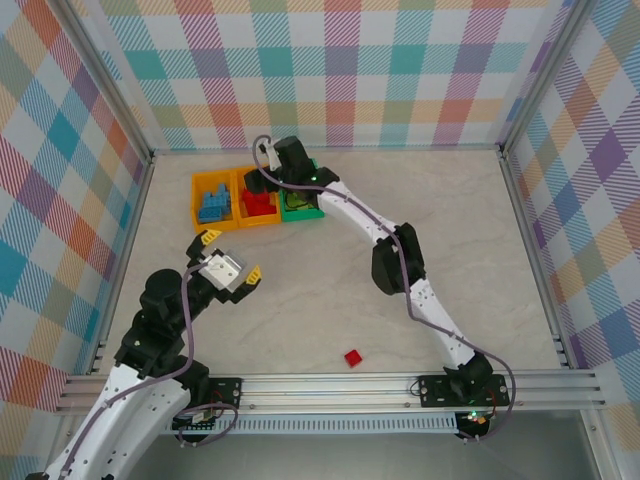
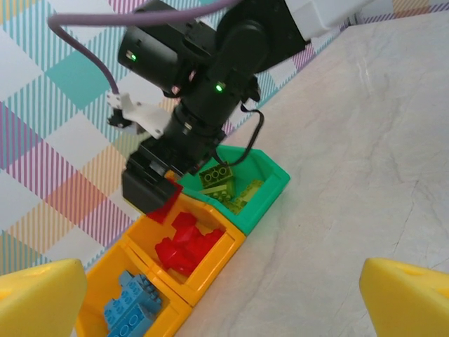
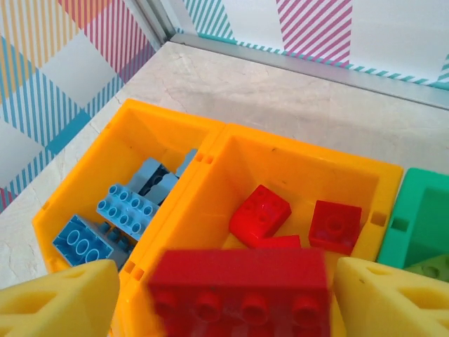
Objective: Sort the legos into containers by color
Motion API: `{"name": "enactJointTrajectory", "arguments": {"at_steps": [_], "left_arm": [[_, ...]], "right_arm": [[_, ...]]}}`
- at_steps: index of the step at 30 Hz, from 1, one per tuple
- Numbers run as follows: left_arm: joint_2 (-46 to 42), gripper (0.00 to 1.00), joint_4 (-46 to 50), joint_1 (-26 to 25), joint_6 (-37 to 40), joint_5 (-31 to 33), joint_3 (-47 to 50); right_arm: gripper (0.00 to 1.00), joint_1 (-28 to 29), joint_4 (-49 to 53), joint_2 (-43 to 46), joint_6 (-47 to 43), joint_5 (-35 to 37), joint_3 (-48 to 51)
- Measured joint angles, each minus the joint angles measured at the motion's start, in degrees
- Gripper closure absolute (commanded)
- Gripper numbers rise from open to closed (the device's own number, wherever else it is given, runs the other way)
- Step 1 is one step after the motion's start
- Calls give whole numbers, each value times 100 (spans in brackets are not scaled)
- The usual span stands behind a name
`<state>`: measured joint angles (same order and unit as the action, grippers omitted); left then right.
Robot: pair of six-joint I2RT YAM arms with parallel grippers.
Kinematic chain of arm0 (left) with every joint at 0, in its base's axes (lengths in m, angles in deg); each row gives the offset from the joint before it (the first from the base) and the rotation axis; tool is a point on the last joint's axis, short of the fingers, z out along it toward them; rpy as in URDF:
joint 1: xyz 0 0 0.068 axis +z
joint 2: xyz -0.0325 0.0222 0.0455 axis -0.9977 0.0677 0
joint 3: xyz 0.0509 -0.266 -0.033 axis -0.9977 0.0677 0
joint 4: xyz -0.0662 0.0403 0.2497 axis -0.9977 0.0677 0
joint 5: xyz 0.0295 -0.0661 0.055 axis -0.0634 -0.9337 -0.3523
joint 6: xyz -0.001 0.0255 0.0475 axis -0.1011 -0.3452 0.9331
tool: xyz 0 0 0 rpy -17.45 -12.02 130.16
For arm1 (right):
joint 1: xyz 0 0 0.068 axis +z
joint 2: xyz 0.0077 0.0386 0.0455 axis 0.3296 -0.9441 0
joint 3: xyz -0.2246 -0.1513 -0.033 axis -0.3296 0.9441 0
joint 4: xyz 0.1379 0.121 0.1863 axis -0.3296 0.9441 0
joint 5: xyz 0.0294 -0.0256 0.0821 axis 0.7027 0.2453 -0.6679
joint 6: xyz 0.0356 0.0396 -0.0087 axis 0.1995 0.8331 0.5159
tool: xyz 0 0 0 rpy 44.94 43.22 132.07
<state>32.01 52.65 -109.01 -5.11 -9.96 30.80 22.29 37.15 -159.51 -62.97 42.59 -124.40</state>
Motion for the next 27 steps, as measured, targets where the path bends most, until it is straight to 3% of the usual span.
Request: {"name": "enactJointTrajectory", "arguments": {"at_steps": [6, 10, 15, 21, 27], "left_arm": [[129, 0, 20, 17, -68, -223, -2], [201, 0, 26, 20, -52, -485, -2], [376, 0, 98, 22, 210, -1130, -2], [1137, 0, 903, -98, 949, -2553, -291], [1996, 0, 1705, -1318, 1204, -2949, -927]], "right_arm": [[10, 4, 1611, -531, -240, -4, -2129], [4, 4, 2566, -498, -662, -26, -2732], [0, 2, 4048, -457, -1572, -98, -2743], [0, -72, 6052, -280, -2540, -455, -2632], [0, -120, 6719, 809, -2881, -570, -1311]]}}
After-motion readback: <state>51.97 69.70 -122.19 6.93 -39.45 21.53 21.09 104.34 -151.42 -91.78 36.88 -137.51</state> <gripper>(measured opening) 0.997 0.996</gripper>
